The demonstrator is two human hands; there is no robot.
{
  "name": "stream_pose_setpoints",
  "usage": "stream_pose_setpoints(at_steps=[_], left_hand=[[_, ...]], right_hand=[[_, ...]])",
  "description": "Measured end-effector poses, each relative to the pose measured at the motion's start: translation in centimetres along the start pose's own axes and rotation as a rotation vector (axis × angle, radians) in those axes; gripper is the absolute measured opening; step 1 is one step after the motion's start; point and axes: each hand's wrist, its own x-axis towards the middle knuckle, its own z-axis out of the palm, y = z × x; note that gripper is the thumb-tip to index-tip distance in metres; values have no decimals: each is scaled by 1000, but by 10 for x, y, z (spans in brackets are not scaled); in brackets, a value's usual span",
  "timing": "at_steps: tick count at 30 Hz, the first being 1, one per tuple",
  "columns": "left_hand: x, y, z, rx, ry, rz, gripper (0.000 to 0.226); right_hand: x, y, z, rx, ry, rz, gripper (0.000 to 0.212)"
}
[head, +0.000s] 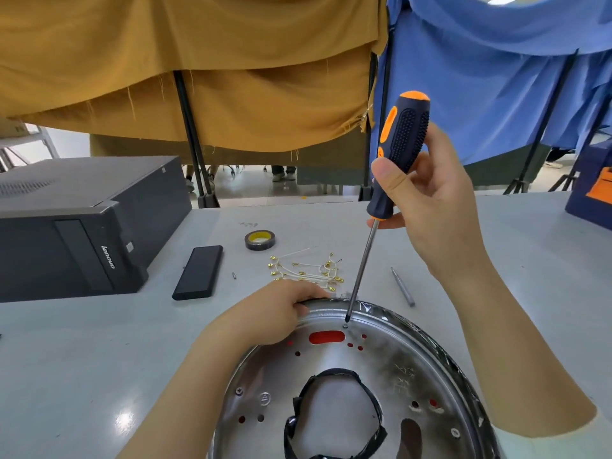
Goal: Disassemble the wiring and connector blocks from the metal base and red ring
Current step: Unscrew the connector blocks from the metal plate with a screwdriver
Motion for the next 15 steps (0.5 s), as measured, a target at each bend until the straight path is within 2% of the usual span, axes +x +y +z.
stream_pose_setpoints(at_steps=[15], left_hand=[[0,0,1,-15,7,-18,46]], right_hand=[[0,6,0,-18,-9,-2,30]])
